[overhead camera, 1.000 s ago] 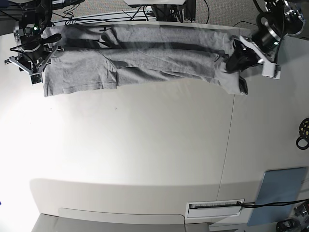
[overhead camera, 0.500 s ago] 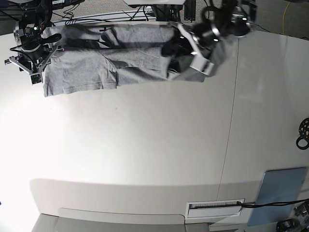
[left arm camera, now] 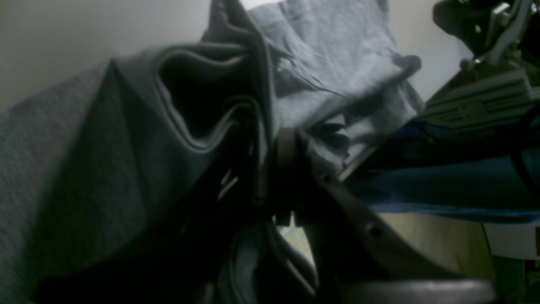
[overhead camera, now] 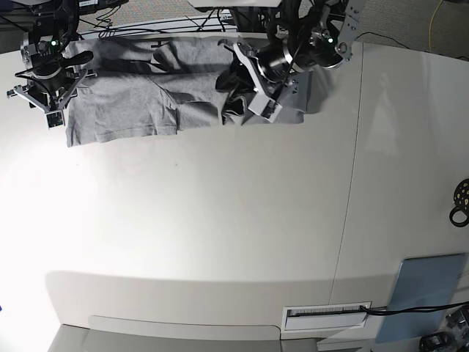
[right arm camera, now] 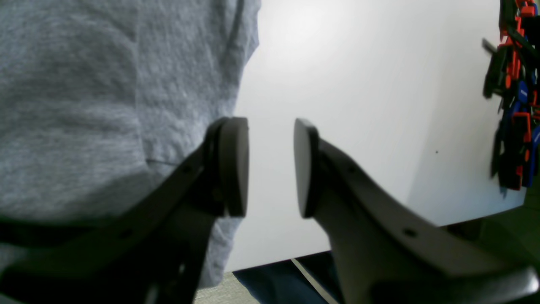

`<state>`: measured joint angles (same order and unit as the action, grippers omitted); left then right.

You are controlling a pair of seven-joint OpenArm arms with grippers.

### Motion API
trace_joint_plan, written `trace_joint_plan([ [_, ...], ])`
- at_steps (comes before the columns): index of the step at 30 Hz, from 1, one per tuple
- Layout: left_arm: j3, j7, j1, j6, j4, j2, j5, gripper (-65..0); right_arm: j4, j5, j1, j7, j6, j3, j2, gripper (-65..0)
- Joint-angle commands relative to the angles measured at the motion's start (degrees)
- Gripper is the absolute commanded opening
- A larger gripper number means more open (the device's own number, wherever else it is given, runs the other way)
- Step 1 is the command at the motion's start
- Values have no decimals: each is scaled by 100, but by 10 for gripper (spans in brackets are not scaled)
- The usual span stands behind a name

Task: Fold the T-shirt properly

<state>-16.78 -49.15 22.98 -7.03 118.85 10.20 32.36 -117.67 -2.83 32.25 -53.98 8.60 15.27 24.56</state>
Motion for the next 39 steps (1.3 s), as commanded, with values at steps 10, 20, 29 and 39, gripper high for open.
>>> trace_joint_plan([
  [10,-17,164,-166,-48,87,-289,103,-650,-72,92,0,63,-39,59,85,-464],
  [20,-37,164,-205,-400,87,-289,107,-650,-72,92,0,44,-39,59,83,-464],
  [29,-35,170,-205,-640,87,-286,188,-395,-72,92,0,44,-39,59,83,-464],
  [39,-28,308,-310,-658,87,-284,-293,-390,-74,96,0,118,-57,59,85,-464],
])
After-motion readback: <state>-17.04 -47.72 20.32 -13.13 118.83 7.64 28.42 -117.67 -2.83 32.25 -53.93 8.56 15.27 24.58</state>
